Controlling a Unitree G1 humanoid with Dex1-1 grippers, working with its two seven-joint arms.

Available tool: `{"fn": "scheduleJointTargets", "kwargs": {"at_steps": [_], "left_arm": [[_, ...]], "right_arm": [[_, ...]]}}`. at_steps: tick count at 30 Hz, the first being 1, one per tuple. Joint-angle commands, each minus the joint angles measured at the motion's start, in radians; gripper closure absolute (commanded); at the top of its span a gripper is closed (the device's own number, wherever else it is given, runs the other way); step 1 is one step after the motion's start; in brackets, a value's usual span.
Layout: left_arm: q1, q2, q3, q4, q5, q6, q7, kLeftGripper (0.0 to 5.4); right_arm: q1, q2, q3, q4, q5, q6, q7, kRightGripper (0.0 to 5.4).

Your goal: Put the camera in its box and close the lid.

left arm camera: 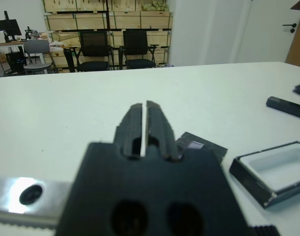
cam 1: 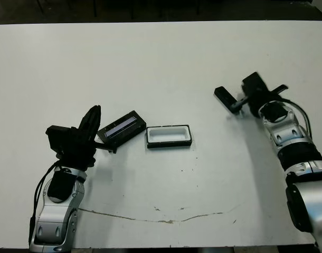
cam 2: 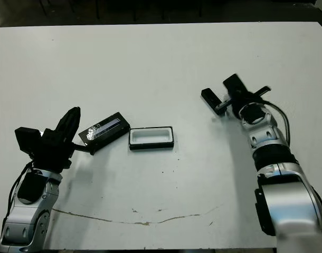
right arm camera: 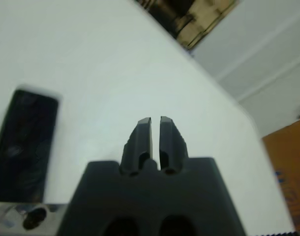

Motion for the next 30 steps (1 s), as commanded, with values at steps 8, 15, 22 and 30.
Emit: {"fn": "scheduleJointTargets", "kwargs": {"at_steps": [8,15,22,30], "left_arm": [[0.005,0.012,0.003,0.027,0.008,-0.001,-0.004,5.40],[0.008,0.012,0.003,0.019,0.008,0.007,-0.002,5.40],[0.011,0.013,0.004,0.018,0.008,0.005,-0.002,5.40],[0.015,0.012,0.005,0.012,0.005,0.015,-0.001,5.40]], "right_arm": [[0.155,-0.027,-0.164,-0.339,0.198,0.020,0.084,5.08],[0.159,-0.087,-0.177,-0.388,0.391,0.158,0.411,3.92],[0.091,-0.142,-0.096,-0.233,0.372,0.152,0.647,2.69],[0.049,-0.151,-0.022,-0.153,0.274,0.103,0.683,1.34]]}}
